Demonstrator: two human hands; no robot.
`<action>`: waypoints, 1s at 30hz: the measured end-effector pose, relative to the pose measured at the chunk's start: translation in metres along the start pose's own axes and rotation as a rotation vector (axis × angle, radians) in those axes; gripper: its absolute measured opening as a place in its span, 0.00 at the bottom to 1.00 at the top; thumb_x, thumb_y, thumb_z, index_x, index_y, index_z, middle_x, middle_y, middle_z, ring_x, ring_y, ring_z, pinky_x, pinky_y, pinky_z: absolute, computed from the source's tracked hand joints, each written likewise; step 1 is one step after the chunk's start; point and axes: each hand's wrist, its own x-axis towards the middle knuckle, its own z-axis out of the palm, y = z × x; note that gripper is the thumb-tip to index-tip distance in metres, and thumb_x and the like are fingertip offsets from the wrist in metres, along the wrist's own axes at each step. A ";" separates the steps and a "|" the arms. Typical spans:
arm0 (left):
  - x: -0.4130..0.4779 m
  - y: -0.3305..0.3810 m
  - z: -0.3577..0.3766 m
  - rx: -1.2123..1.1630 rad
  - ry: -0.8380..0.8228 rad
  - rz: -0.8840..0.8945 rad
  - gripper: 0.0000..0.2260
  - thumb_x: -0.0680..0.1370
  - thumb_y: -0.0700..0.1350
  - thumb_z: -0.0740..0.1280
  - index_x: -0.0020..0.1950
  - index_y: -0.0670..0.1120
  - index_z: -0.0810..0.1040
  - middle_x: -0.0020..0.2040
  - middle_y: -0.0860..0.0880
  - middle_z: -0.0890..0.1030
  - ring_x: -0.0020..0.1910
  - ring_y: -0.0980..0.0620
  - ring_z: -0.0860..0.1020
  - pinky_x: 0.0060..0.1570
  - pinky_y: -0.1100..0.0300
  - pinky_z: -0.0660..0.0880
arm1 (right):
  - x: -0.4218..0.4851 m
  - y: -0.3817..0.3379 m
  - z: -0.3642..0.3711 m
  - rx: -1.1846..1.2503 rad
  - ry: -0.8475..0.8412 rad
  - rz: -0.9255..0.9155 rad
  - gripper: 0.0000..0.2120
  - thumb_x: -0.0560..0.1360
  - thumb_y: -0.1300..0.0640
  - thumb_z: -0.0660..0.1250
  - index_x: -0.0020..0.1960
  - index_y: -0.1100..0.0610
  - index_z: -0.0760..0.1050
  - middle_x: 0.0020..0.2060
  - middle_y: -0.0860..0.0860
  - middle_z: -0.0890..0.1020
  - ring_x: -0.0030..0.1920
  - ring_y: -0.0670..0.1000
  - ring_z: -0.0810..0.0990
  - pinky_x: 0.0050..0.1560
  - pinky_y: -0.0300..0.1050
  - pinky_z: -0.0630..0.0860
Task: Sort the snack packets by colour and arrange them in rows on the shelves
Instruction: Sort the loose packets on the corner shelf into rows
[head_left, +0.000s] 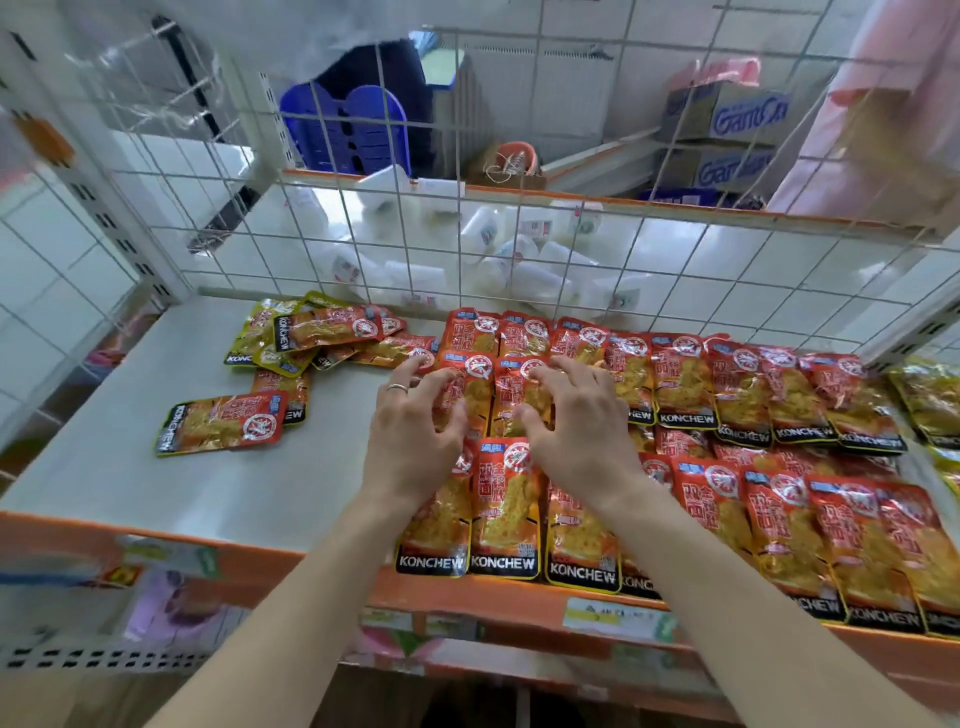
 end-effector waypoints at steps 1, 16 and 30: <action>-0.004 0.004 -0.002 0.024 0.026 -0.011 0.17 0.78 0.48 0.69 0.66 0.47 0.79 0.73 0.45 0.71 0.70 0.45 0.69 0.68 0.48 0.68 | -0.002 0.001 -0.004 0.010 0.001 -0.025 0.24 0.79 0.46 0.65 0.72 0.51 0.69 0.73 0.50 0.68 0.73 0.52 0.61 0.71 0.55 0.61; -0.081 0.031 -0.054 0.246 0.247 -0.109 0.20 0.76 0.55 0.62 0.66 0.51 0.77 0.74 0.51 0.69 0.66 0.47 0.71 0.61 0.46 0.70 | -0.028 -0.015 -0.035 0.122 -0.119 -0.434 0.25 0.79 0.47 0.65 0.74 0.51 0.68 0.75 0.49 0.64 0.76 0.51 0.55 0.73 0.57 0.56; -0.119 -0.010 -0.107 0.307 0.368 -0.219 0.22 0.76 0.56 0.63 0.67 0.49 0.78 0.72 0.48 0.72 0.68 0.45 0.71 0.63 0.42 0.73 | -0.037 -0.088 -0.016 0.080 -0.242 -0.714 0.24 0.80 0.45 0.61 0.75 0.46 0.65 0.76 0.43 0.63 0.74 0.46 0.53 0.69 0.50 0.50</action>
